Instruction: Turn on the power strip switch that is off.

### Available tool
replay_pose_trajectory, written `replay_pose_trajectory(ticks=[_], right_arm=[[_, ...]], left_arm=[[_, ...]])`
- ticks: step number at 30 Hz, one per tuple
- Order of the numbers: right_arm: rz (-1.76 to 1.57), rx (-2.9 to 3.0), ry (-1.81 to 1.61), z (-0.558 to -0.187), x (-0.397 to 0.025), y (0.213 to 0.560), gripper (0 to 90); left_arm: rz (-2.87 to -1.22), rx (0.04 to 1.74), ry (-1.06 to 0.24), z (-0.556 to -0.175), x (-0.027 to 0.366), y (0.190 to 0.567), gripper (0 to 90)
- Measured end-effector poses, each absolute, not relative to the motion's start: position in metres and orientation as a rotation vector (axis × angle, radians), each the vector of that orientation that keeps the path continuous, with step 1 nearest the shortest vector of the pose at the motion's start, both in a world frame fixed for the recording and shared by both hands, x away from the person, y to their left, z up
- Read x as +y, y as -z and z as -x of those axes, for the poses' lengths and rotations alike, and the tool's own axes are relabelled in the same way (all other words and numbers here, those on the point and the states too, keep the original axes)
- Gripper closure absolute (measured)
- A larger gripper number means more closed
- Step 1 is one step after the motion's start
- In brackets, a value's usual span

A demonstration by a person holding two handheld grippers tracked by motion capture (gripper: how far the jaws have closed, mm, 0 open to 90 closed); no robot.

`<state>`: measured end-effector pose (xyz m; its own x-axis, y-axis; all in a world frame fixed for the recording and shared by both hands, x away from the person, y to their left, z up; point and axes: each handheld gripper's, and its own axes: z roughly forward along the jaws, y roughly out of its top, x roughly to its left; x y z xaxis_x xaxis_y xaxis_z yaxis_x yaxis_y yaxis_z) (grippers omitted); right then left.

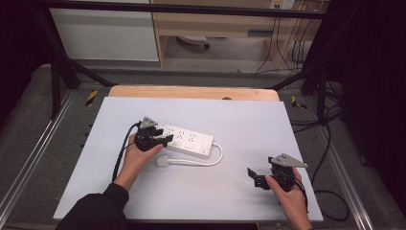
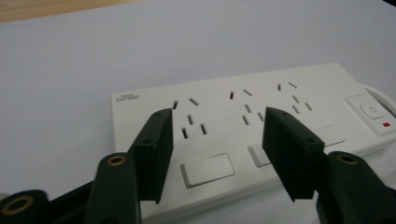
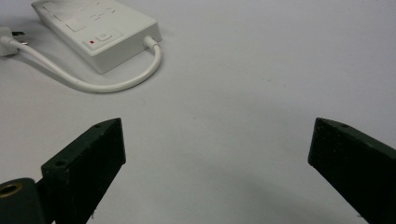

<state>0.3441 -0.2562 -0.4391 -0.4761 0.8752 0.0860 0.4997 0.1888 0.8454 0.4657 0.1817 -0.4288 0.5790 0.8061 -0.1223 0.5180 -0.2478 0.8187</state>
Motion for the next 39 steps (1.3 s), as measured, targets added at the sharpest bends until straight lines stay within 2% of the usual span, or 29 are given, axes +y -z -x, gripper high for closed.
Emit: replay_pose_trajectory(ticks=[11,39], right_arm=[[-1.288,2.053,-1.213,-0.344,-0.256,0.439,4.2],[-1.284,2.064,-1.214,-0.345,-0.255,0.439,3.1]], left_arm=[[-1.927,1.101,-0.372,-0.466,0.176,0.428,8.6],[-1.932,1.062,-0.368,-0.453,0.181,0.413,8.1]])
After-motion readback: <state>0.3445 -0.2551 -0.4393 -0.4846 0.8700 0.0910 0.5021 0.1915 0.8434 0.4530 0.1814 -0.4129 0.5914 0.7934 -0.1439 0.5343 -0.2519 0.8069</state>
